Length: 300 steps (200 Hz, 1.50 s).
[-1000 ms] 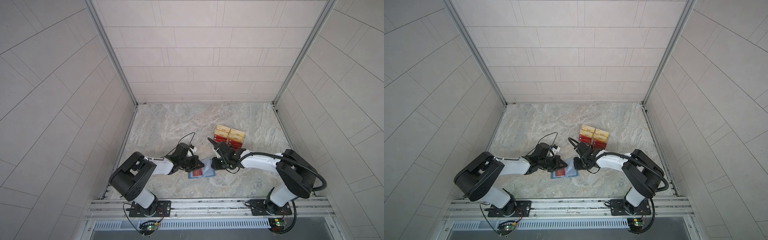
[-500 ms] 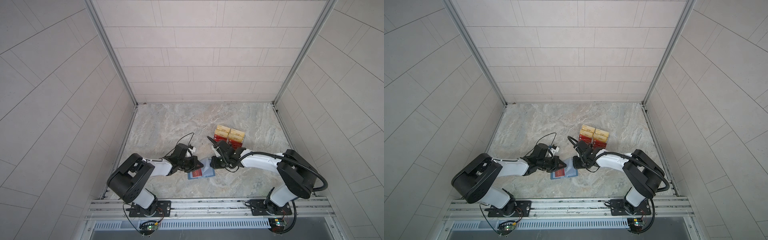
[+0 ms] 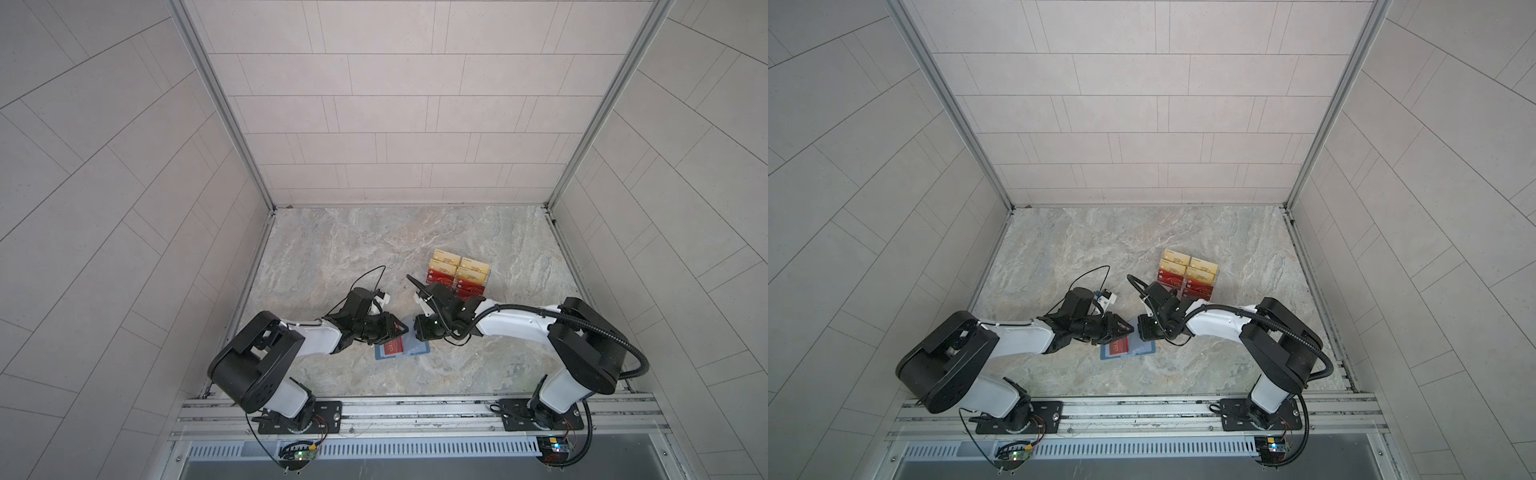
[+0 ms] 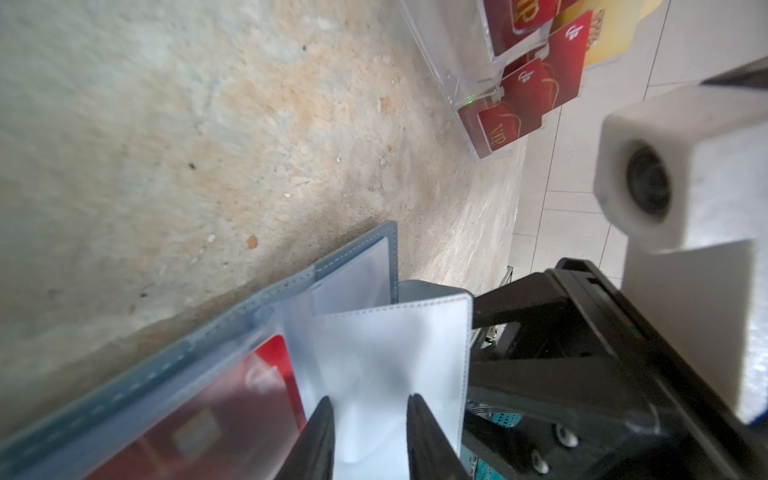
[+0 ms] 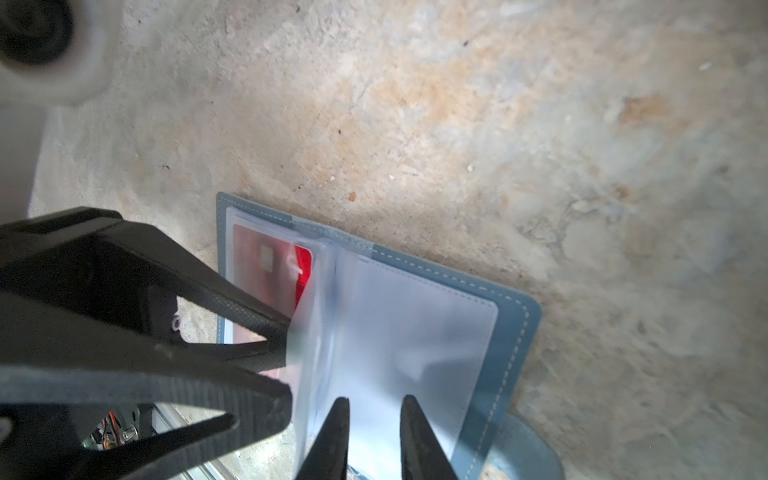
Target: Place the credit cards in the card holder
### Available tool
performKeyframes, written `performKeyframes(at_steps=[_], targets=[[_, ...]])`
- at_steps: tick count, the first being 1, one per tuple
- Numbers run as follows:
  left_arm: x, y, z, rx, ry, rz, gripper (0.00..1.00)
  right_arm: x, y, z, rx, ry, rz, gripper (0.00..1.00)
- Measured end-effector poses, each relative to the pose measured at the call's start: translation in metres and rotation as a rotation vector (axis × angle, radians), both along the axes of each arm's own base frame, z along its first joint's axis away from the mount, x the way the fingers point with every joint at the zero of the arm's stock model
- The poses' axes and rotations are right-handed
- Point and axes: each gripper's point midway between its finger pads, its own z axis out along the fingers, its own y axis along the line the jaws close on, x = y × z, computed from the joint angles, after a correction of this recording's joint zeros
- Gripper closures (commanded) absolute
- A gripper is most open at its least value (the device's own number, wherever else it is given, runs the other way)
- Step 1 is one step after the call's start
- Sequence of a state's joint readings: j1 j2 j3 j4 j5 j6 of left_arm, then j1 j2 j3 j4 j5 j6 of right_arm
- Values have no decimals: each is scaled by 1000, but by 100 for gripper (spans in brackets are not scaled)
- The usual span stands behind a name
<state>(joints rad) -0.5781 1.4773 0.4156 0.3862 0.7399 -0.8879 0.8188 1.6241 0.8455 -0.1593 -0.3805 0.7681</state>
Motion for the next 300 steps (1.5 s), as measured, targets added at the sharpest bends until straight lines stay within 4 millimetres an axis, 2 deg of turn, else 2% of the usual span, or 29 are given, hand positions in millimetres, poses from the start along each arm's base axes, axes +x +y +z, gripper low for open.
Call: performKeyframes(at_steps=[28, 86, 149, 189, 238, 264, 300], targets=[[-1, 4, 7, 9, -21, -1, 51, 0, 2, 1, 8, -1, 5, 75], [-4, 26, 21, 74, -57, 11, 50, -3, 13, 4, 24, 5, 31, 75], [8, 64, 37, 116, -104, 116, 53, -9, 34, 2, 62, 19, 56, 75], [6, 74, 39, 125, -94, 137, 60, -10, 47, -1, 95, 37, 55, 77], [-7, 76, 33, 157, -63, 111, 62, -3, 60, 7, 170, 31, 24, 78], [-20, 62, 29, 180, -70, 45, 64, -2, 62, 9, 204, 29, 2, 79], [-33, 45, 17, 214, -48, -9, 67, 2, 51, 20, 184, 1, -18, 79]])
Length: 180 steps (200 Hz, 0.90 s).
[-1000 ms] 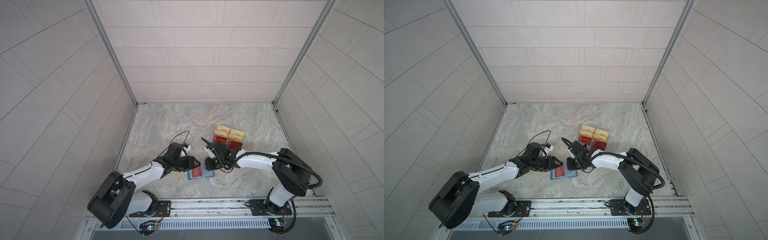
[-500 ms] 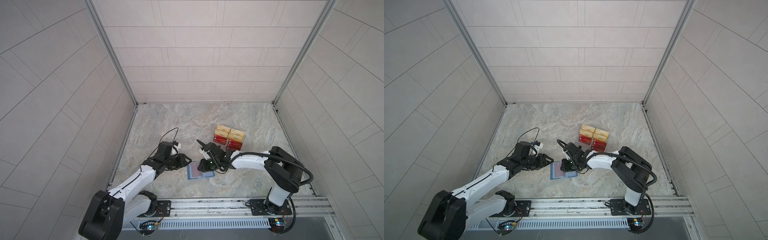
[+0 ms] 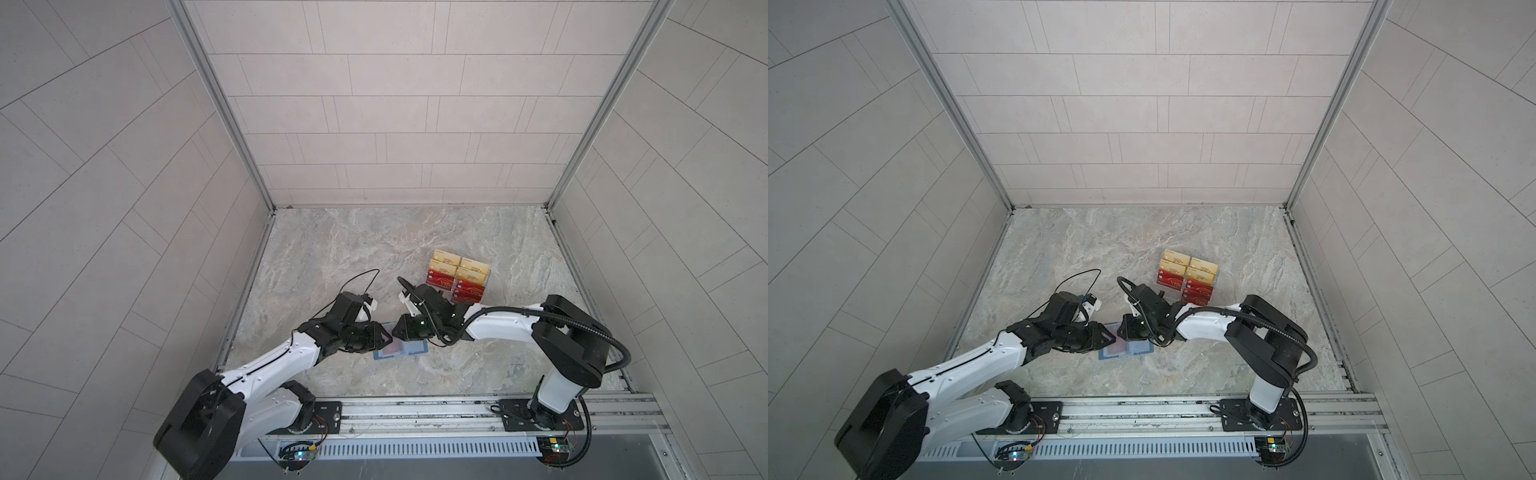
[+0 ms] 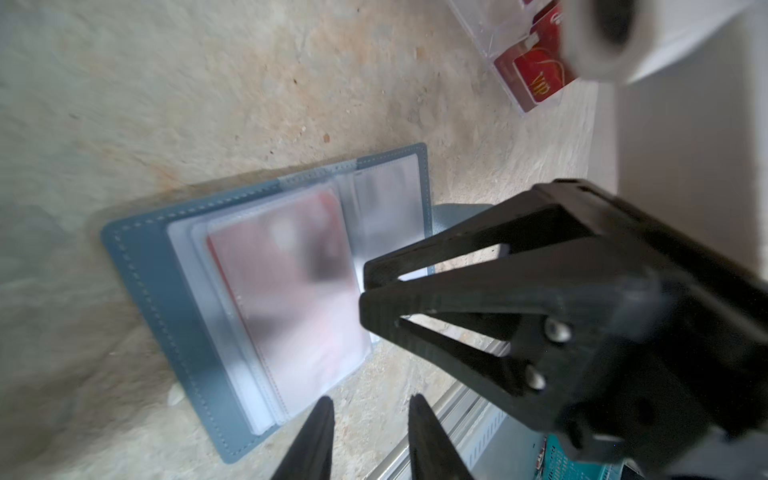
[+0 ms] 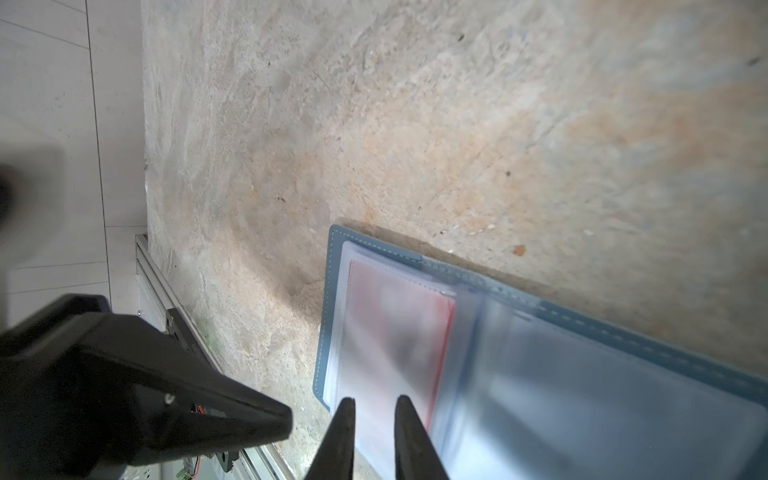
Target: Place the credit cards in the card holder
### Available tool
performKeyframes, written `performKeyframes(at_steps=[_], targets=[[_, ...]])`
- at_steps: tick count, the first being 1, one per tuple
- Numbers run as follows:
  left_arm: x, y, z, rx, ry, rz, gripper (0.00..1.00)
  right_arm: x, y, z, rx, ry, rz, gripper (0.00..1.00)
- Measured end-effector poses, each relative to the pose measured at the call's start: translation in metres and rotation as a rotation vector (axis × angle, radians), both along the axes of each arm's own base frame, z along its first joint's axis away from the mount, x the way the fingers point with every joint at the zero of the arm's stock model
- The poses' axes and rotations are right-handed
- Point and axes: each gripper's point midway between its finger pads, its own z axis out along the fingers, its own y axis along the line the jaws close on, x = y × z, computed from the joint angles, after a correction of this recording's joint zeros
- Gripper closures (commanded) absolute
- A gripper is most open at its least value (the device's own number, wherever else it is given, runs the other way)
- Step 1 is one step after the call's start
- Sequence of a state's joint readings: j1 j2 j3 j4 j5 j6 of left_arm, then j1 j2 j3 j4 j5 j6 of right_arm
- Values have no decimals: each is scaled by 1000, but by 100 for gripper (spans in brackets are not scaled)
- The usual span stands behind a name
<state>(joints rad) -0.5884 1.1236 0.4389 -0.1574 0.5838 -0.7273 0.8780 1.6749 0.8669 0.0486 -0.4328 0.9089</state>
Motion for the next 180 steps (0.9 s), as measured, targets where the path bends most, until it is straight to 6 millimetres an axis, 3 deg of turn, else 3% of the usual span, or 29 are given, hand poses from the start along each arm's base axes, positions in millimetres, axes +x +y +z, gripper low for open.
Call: performKeyframes(at_steps=[27, 57, 83, 109, 126, 155, 180], targets=[[5, -6, -10, 41, 19, 1, 72, 11, -15, 16, -5, -36, -31, 78], [16, -14, -12, 68, 10, 0, 73, 25, -38, 20, -36, -47, -64, 74], [17, -10, -22, 109, 12, -1, 74, 34, -68, 26, -98, -62, -71, 65], [17, -6, -29, 141, 12, -7, 73, 54, -103, 47, -154, -108, -88, 50], [16, -5, -32, 153, 15, -12, 72, 69, -125, 62, -197, -143, -80, 48], [17, -6, -29, 157, 11, -25, 71, 82, -153, 77, -305, -210, -18, 47], [24, -10, -15, 151, -16, -41, 69, 89, -168, 80, -419, -235, 68, 48]])
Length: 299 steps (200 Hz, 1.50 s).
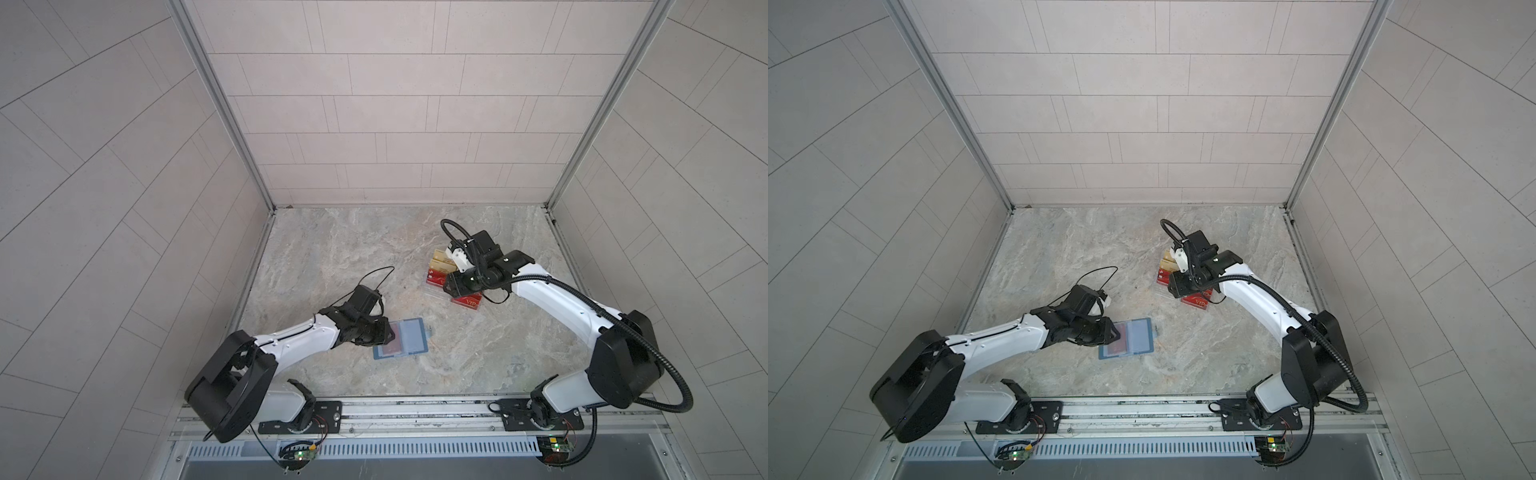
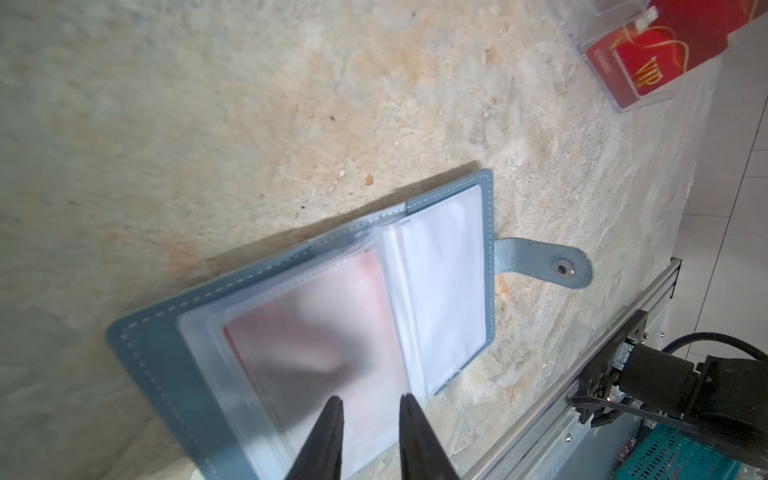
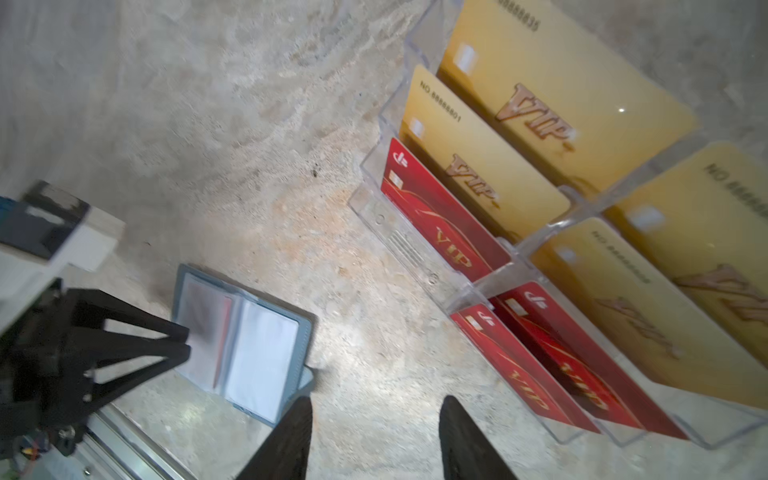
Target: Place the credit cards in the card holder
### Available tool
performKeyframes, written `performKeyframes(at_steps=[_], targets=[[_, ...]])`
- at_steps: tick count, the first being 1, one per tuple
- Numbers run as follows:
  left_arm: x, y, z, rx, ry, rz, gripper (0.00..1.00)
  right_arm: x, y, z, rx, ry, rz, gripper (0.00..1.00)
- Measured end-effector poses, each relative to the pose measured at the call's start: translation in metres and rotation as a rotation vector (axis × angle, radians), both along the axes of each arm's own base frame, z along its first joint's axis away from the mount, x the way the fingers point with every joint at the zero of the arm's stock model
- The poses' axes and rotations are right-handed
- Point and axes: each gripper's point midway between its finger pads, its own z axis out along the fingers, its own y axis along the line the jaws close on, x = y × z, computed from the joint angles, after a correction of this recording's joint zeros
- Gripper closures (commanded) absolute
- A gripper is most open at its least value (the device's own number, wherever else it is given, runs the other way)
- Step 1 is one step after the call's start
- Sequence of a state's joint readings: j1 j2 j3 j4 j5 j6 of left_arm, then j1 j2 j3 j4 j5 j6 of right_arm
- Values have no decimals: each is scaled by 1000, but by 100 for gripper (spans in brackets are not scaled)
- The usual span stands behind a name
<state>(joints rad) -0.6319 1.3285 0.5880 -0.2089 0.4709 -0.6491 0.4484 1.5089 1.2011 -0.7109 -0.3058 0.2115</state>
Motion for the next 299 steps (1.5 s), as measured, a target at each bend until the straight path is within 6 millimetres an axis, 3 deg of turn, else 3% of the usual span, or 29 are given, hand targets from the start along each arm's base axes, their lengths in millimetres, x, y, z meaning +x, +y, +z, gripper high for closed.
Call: performKeyframes(at_steps=[49, 71, 109, 180, 299], targets=[[20, 1, 33, -51, -73, 0, 69, 11, -23, -33, -229, 87, 126, 49], [22, 5, 34, -55, -68, 8, 69, 11, -30, -43, -283, 115, 166, 49], [23, 7, 35, -68, -62, 9, 69, 16, -42, -42, -339, 111, 201, 52], [24, 8, 37, -81, -59, 8, 69, 22, -45, -69, -388, 172, 271, 59], [19, 9, 35, -77, -36, 4, 68, 20, -49, -78, -418, 179, 299, 63]])
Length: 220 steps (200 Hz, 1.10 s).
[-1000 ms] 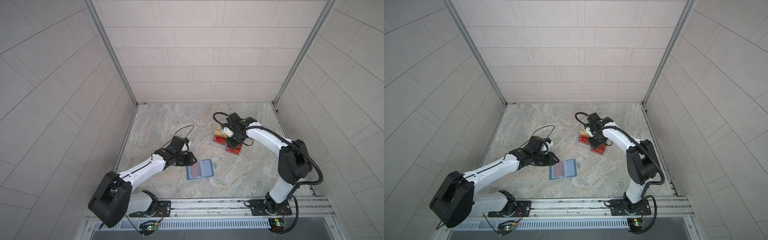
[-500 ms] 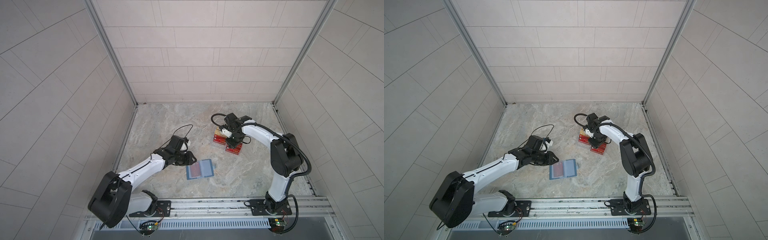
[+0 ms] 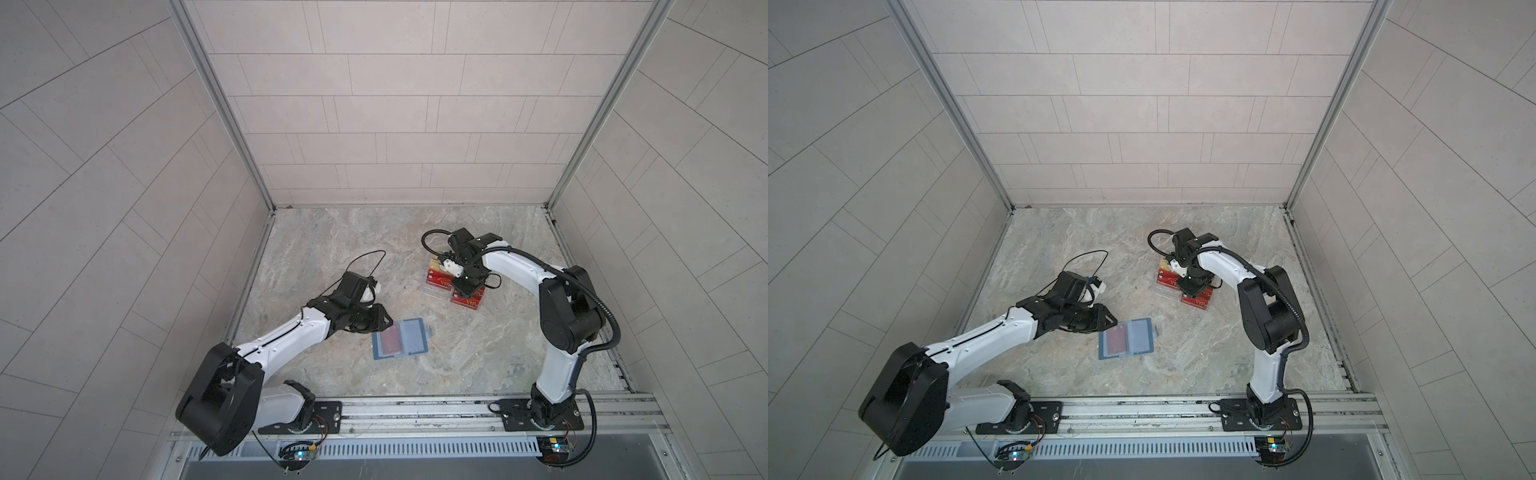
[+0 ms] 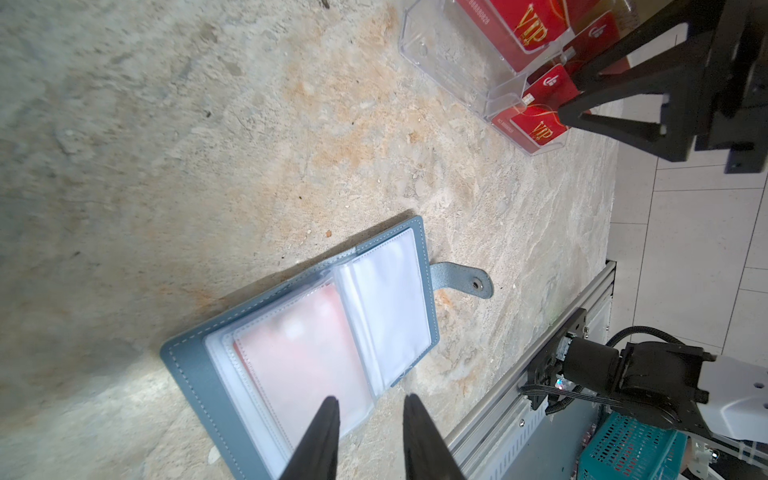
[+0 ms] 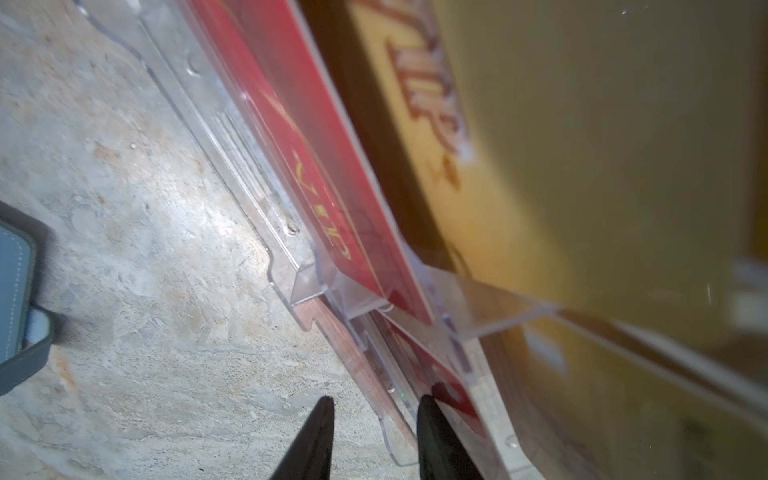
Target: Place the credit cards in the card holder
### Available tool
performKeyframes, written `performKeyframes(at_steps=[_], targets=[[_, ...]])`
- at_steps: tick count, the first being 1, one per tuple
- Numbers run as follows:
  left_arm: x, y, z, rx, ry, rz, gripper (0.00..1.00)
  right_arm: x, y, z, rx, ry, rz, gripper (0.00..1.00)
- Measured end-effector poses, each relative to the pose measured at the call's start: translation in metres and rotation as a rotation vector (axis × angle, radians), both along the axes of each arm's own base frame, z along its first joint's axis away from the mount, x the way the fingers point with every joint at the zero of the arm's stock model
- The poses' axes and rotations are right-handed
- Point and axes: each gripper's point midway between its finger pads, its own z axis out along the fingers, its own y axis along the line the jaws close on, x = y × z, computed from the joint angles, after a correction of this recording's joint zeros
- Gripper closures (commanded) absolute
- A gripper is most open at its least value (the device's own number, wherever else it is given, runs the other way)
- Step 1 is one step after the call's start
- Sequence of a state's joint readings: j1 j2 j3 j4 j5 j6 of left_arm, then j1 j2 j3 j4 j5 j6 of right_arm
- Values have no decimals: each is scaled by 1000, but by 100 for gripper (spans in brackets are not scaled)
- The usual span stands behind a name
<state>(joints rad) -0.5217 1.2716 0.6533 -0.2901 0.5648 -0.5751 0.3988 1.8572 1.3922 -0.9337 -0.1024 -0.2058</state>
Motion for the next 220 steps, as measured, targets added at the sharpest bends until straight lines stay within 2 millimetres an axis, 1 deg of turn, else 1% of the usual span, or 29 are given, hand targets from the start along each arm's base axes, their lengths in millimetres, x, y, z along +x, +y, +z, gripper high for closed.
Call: performKeyframes(at_steps=[54, 128, 160, 183, 191, 220], targets=[[1, 1, 0, -1, 1, 7, 68, -4, -1, -5, -30, 0, 23, 67], [1, 1, 0, -3, 5, 5, 68, -5, 5, -6, -54, -19, 55, 71], [1, 1, 0, -3, 5, 5, 67, -5, 2, -8, -67, -21, 55, 76], [1, 1, 0, -2, 6, 6, 67, -5, 0, -9, -83, -23, 54, 78], [1, 1, 0, -3, 6, 5, 67, -5, 0, -8, -85, -24, 54, 81], [0, 1, -1, 1, 10, 6, 67, -5, -1, -8, -89, -27, 54, 82]])
